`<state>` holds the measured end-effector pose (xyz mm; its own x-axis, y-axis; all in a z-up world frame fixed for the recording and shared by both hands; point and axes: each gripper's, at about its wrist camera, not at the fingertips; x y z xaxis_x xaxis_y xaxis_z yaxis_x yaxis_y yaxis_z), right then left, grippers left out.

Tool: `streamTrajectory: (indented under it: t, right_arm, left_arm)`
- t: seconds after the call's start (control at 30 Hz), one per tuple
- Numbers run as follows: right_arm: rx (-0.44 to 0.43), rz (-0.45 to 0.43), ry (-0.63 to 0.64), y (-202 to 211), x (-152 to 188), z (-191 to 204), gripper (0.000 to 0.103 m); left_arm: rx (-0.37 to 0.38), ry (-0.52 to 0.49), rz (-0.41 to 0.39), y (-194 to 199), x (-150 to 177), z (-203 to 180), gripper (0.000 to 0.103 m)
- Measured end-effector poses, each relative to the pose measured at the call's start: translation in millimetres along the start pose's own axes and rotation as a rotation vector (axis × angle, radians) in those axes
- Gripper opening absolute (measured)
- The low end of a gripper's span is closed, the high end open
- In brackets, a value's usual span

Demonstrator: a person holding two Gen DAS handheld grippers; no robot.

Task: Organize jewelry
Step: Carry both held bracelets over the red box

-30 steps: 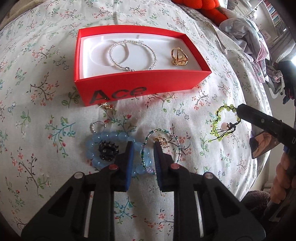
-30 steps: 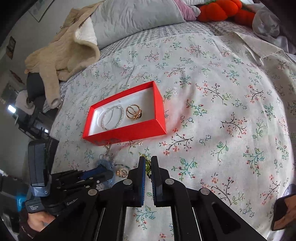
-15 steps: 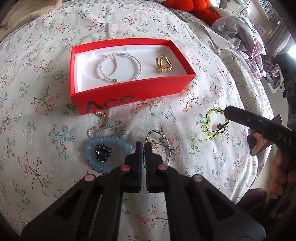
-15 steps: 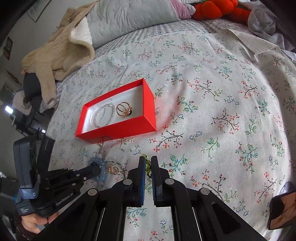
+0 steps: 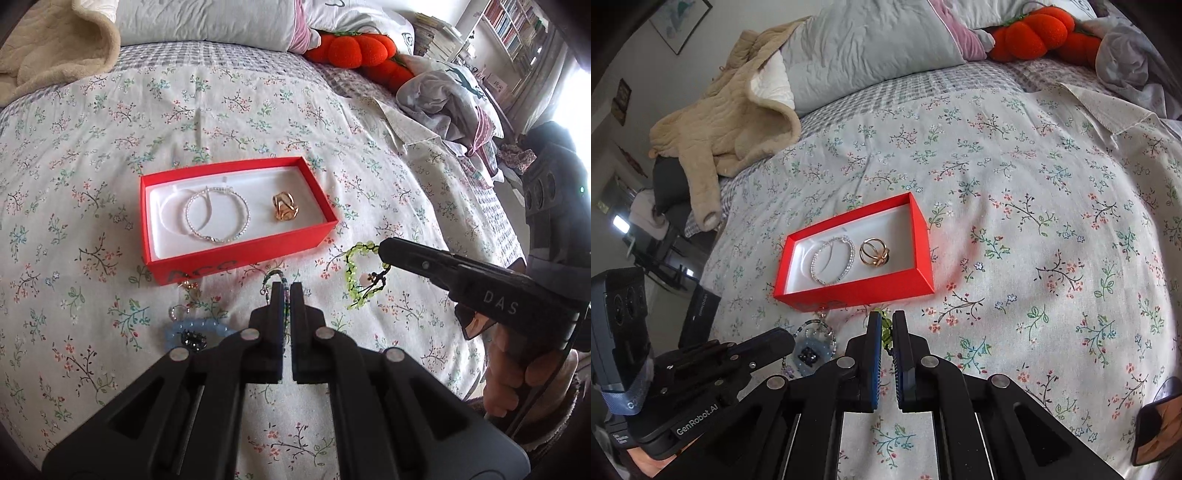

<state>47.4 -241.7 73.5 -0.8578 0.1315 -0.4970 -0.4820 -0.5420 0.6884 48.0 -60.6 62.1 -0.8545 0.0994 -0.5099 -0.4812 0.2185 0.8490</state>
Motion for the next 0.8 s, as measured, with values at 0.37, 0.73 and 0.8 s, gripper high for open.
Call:
streamTrajectory:
  t: [0.37, 0.73, 0.8]
  right_arm:
    - [-0.069, -0.104, -0.006, -10, -34, 12, 0.006]
    - [-0.158, -0.122, -0.076, -53, -56, 12, 0.006]
    - [-0.149, -0.105, -0.087, -64, -58, 10, 0.006]
  left_arm:
    - [0.051, 0.091, -0.120, 7, -34, 8, 0.003]
    - [0.068, 0.183, -0.138, -27, -50, 34, 0.003]
    - [0.055, 0.198, -0.123, -35, -51, 42, 0.003]
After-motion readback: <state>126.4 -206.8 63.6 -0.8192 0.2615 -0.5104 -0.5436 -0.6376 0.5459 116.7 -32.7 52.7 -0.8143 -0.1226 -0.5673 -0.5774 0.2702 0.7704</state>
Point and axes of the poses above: each gripper's, at about its wrist camera, not at the fingertips, and y roughly against the way its jaws point, z to its left, x to its underside, and after that the axes turned 12 degrees about -x, right-handed
